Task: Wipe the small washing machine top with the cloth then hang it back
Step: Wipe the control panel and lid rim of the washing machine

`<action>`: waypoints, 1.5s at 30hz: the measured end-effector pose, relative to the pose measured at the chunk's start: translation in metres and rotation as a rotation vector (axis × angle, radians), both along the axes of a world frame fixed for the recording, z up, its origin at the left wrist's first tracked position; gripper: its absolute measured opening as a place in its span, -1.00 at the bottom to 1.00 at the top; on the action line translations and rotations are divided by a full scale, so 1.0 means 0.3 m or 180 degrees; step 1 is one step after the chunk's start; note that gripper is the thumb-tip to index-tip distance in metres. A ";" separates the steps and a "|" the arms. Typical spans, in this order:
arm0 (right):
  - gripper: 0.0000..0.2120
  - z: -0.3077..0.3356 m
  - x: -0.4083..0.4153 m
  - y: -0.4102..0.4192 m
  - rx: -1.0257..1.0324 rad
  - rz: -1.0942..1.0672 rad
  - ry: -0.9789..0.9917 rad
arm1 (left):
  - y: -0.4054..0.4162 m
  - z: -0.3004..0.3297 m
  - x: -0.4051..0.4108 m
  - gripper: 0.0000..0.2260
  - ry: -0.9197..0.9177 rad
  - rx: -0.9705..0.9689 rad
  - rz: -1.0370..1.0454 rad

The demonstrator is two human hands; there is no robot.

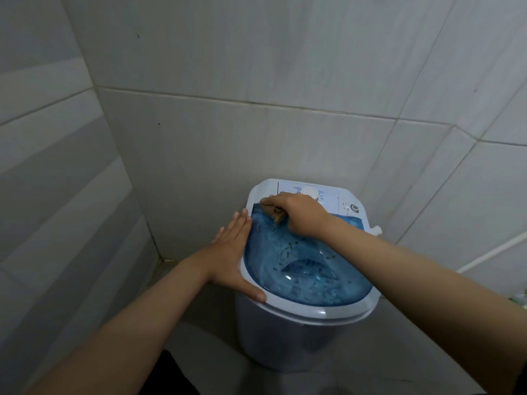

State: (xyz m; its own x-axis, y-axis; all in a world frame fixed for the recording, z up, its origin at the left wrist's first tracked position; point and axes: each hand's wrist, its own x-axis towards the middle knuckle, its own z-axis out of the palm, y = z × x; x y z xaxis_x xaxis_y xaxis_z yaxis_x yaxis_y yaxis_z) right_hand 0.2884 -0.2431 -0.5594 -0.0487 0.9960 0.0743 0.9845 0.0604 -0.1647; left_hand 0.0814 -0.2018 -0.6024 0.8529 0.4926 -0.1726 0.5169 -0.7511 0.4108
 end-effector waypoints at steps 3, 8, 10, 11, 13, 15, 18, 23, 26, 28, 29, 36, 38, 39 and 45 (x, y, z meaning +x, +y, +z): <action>-0.33 -0.010 0.016 -0.031 0.0004 -0.0086 0.0028 | 0.010 -0.005 -0.010 0.39 0.0013 -0.0015 0.0012; -0.34 -0.021 0.069 -0.089 0.0070 -0.0264 0.0099 | 0.007 -0.004 -0.012 0.39 0.0032 0.0006 0.0006; -0.34 -0.020 0.085 -0.109 0.0069 -0.0302 0.0100 | 0.006 0.000 -0.011 0.39 0.0048 0.0011 0.0002; -0.34 -0.021 0.095 -0.119 0.0066 -0.0325 0.0108 | 0.006 0.002 -0.010 0.39 0.0044 0.0017 0.0006; -0.34 -0.020 0.115 -0.138 0.0066 -0.0387 0.0129 | 0.004 0.003 -0.012 0.38 0.0044 0.0022 0.0009; -0.35 -0.020 0.144 -0.159 0.0075 -0.0456 0.0111 | 0.002 0.004 -0.013 0.38 0.0046 0.0022 0.0017; -0.34 -0.017 0.180 -0.188 0.0041 -0.0542 0.0022 | 0.003 0.003 -0.012 0.38 0.0040 0.0040 0.0030; -0.44 0.061 0.245 -0.177 -0.0274 -0.0565 -0.0197 | 0.001 0.007 -0.010 0.39 0.0045 0.0042 0.0017; -0.59 0.116 0.287 -0.154 0.0122 -0.0703 -0.0059 | 0.005 0.001 -0.007 0.39 0.0035 0.0063 0.0029; -0.58 0.131 0.311 -0.128 0.0344 -0.0819 -0.0076 | 0.006 -0.003 -0.006 0.39 0.0035 0.0079 0.0038; -0.55 0.128 0.321 -0.111 0.0370 -0.0872 -0.0141 | 0.007 -0.005 -0.007 0.39 0.0034 0.0075 0.0034; -0.39 -0.020 0.339 -0.077 0.0435 -0.0959 -0.0006 | 0.015 -0.013 -0.002 0.40 -0.0025 0.0049 0.0034; -0.39 -0.033 0.338 -0.086 0.0564 -0.0943 0.0011 | 0.016 -0.012 -0.003 0.40 -0.0009 0.0059 0.0028; -0.40 -0.036 0.340 -0.094 0.0561 -0.0936 -0.0017 | 0.016 -0.011 -0.002 0.40 0.0012 0.0058 0.0020; -0.37 -0.047 0.320 -0.176 0.0423 -0.0930 -0.0196 | 0.013 -0.005 -0.003 0.39 0.0043 0.0036 0.0042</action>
